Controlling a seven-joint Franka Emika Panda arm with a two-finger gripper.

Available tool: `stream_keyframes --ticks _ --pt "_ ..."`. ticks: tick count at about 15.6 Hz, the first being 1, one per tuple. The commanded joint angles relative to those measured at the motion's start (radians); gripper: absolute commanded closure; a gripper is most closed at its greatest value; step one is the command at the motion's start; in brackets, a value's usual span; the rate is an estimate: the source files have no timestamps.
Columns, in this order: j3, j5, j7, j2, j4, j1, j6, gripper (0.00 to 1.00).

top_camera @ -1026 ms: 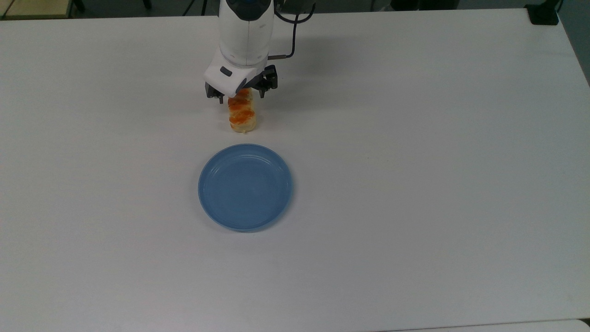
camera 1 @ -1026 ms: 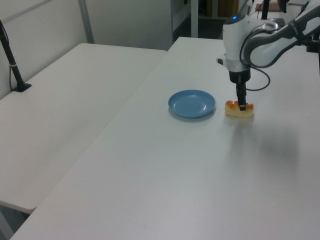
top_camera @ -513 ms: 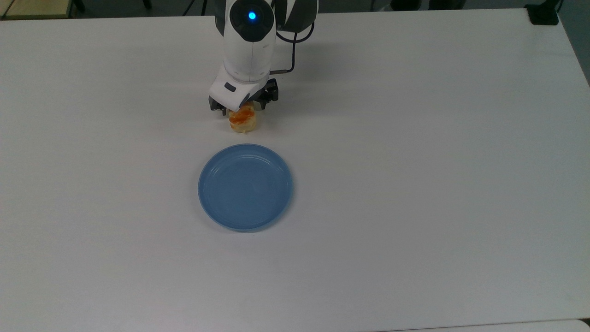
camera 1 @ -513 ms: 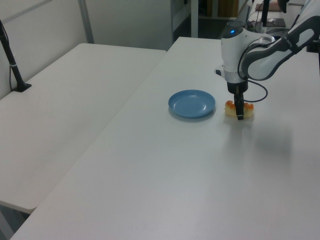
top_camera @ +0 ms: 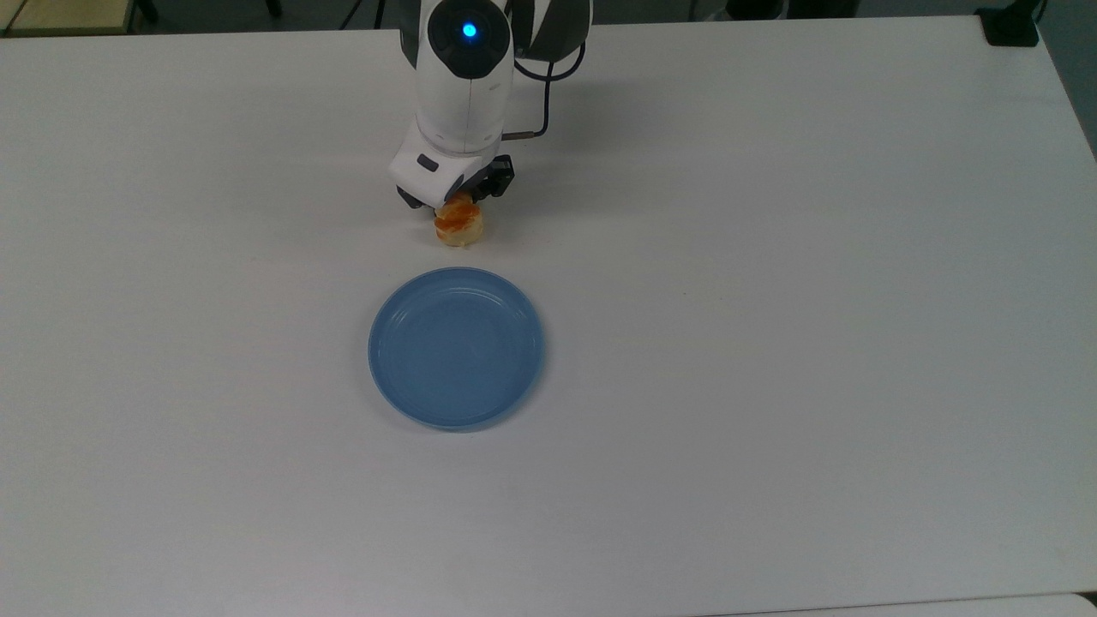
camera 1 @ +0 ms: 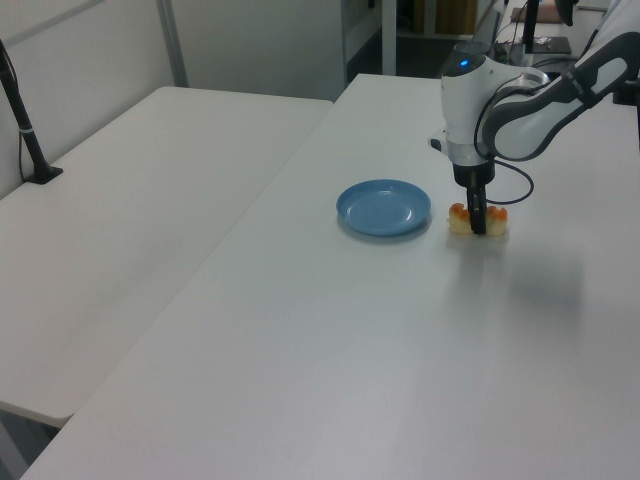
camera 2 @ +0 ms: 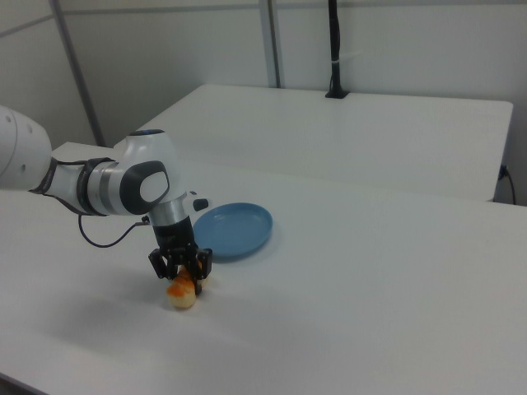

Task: Put the bread on a plate
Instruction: 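Close the gripper on the bread roll, then lift the bread roll and carry it over the blue plate, lowering it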

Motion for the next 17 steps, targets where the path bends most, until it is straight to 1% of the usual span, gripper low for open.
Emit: stream_keyframes --ticks 1,4,6,9,10,13,16,17 --pt "-0.005 -0.020 0.029 -0.011 -0.015 0.007 0.019 0.62" --pt "-0.005 -0.020 0.024 -0.021 -0.009 0.002 0.010 0.62" --pt "-0.006 -0.019 0.020 -0.031 0.022 -0.001 -0.024 0.62" --pt "-0.005 -0.003 0.016 -0.034 0.147 -0.001 -0.131 0.62" --pt "-0.005 0.003 0.018 -0.035 0.175 -0.001 -0.147 0.62" --pt "-0.005 0.050 0.018 -0.021 0.237 0.001 -0.147 0.61" --pt "-0.005 0.082 0.030 0.047 0.338 0.001 -0.145 0.61" --pt "-0.005 0.099 0.032 0.088 0.391 -0.001 -0.145 0.60"
